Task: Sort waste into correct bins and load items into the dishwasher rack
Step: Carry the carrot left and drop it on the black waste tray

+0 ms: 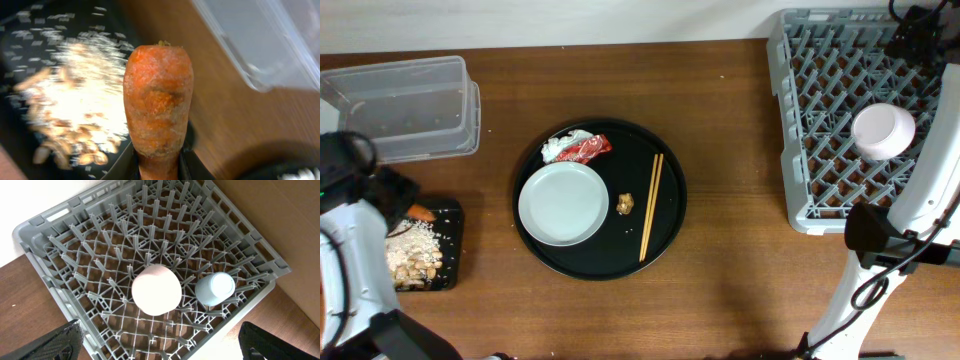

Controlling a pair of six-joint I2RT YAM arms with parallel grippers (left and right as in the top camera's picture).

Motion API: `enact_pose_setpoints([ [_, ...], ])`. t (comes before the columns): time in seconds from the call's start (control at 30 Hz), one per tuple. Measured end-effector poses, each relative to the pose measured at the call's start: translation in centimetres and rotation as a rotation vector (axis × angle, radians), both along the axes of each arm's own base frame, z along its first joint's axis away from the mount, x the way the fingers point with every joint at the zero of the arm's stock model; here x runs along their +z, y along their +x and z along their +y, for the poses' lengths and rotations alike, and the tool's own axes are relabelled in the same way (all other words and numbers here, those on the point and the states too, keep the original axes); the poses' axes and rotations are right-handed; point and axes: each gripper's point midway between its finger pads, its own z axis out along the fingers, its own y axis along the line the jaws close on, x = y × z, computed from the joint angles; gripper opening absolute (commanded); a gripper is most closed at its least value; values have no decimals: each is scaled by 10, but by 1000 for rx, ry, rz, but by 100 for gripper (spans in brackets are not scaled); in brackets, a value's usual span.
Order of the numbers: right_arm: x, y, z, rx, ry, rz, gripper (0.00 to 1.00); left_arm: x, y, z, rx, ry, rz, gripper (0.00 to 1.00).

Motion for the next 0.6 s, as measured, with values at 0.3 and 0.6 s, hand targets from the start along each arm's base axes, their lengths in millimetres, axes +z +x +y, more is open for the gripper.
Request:
enact_pose_setpoints([
  [0.3, 0, 0, 0, 0, 0, 0, 98, -41, -53, 56, 220, -60, 125, 20],
  [0.6, 0, 0, 0, 0, 0, 0, 98, -79, -63, 61, 246, -126, 210, 43],
])
